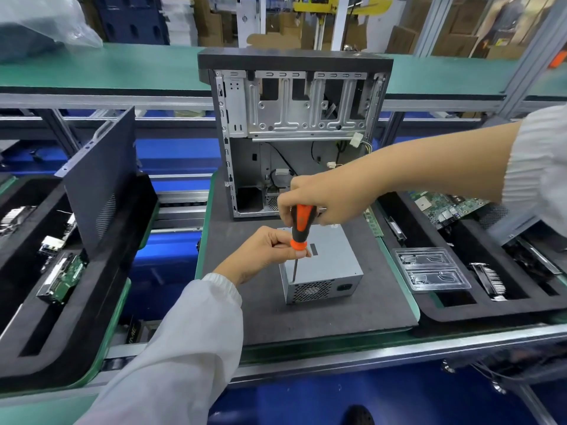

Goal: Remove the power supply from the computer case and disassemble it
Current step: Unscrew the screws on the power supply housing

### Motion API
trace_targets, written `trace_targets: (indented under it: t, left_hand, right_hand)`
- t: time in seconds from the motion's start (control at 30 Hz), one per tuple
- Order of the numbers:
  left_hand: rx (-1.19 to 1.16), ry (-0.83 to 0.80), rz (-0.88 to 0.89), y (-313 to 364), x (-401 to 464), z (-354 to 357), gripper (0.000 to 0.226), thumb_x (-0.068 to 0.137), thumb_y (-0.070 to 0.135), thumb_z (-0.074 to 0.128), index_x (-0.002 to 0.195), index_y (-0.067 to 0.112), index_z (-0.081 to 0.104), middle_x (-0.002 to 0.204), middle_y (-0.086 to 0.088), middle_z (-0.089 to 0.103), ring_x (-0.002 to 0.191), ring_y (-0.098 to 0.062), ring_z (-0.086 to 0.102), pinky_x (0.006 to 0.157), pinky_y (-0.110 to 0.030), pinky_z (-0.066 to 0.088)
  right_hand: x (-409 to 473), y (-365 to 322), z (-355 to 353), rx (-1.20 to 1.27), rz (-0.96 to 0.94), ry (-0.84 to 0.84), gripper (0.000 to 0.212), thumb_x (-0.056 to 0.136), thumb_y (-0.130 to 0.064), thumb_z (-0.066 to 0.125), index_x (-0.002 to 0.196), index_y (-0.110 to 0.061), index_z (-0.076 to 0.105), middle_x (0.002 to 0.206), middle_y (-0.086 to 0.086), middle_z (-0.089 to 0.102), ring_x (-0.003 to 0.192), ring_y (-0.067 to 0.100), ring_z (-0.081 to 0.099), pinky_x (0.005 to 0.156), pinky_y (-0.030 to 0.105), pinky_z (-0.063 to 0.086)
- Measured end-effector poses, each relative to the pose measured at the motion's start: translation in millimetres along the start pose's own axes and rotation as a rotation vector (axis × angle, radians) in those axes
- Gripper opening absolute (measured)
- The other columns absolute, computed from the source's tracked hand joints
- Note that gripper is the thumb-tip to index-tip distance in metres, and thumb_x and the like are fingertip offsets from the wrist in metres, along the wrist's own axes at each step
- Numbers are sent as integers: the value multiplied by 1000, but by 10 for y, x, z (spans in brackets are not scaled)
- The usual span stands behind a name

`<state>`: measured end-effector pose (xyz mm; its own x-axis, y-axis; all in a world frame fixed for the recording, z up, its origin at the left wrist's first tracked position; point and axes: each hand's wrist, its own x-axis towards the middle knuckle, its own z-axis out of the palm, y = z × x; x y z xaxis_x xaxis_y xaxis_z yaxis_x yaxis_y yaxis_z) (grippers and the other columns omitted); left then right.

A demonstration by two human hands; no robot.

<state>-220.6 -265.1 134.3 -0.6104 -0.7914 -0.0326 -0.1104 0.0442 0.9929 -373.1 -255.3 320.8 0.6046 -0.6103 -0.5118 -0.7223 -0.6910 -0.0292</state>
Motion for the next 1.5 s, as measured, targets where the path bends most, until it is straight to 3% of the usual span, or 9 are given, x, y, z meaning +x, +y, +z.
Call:
trace_targets:
  t: [0.23, 0.33, 0.43, 0.6, 0.73, 0.8, 0.97, 1.2, 1.5]
  left_hand:
    - [10, -20, 4, 26, 35, 18, 39, 67, 56, 82, 92, 26, 79, 93, -14, 43, 89, -24, 38, 84, -30, 44]
    - [9, -7, -7, 13, 43, 27, 43, 64, 57, 83, 90, 23, 79, 94, -14, 45, 91, -24, 40, 88, -32, 43]
    - [27, -5, -21, 36, 41, 49, 39, 66, 55, 82, 90, 24, 79, 92, -14, 49, 91, -23, 42, 86, -31, 43]
    - [15, -26, -16, 83, 24, 52, 34, 67, 53, 83, 92, 31, 79, 93, -15, 47, 91, -24, 42, 88, -33, 42]
    - [-5, -3, -27, 81, 0, 47, 36, 65, 51, 83, 89, 24, 80, 93, -18, 49, 91, -25, 42, 88, -37, 39]
    - [-9, 0, -28, 85, -12, 48, 30, 67, 45, 82, 88, 23, 80, 93, -19, 49, 92, -26, 42, 89, -38, 37]
    - [-25, -9, -27, 80, -10, 35, 25, 74, 30, 79, 81, 10, 66, 92, -17, 45, 89, -27, 43, 88, -35, 42]
    - [15, -8, -31, 80, 9, 44, 15, 75, 35, 81, 87, 27, 80, 89, -30, 64, 90, -27, 55, 96, -41, 48]
    - [-53, -8, -31, 52, 58, 28, 31, 67, 44, 84, 90, 23, 79, 96, -16, 44, 93, -27, 39, 89, -38, 36]
  right_hand:
    - [32, -50, 35, -241, 261, 272, 61, 88, -68, 39, 79, -8, 47, 41, -1, 52, 41, 18, 60, 43, 24, 41]
    - [36, -42, 52, -293, 102, 208, 22, 98, -37, 47, 102, -15, 51, 81, 1, 52, 67, 19, 55, 49, 24, 30]
    - [-82, 9, -64, -59, 51, -33, 53, 86, -32, 67, 129, -35, 37, 113, 3, 41, 80, 18, 56, 63, 29, 45]
    - [-28, -94, 27, -137, 284, 139, 63, 85, -69, 44, 83, -7, 52, 54, 4, 61, 48, 17, 62, 48, 24, 47]
    - [-21, -89, 52, -206, 103, 106, 17, 96, -25, 52, 112, -21, 47, 107, 5, 47, 72, 16, 48, 58, 25, 36]
    - [-68, -55, -26, -109, 62, -23, 50, 86, -21, 65, 126, -32, 39, 120, 3, 35, 75, 15, 50, 60, 25, 41]
    - [-47, -111, 0, -91, 252, 70, 72, 75, -75, 54, 111, -12, 49, 65, 4, 61, 54, 20, 67, 55, 30, 56]
    - [-33, -29, -10, -121, 78, -14, 48, 85, -30, 67, 125, -31, 40, 113, 4, 40, 72, 11, 46, 58, 23, 38]
    - [62, 8, 78, -211, 169, 256, 40, 92, -52, 50, 80, -14, 52, 64, 1, 58, 62, 20, 64, 50, 24, 43]
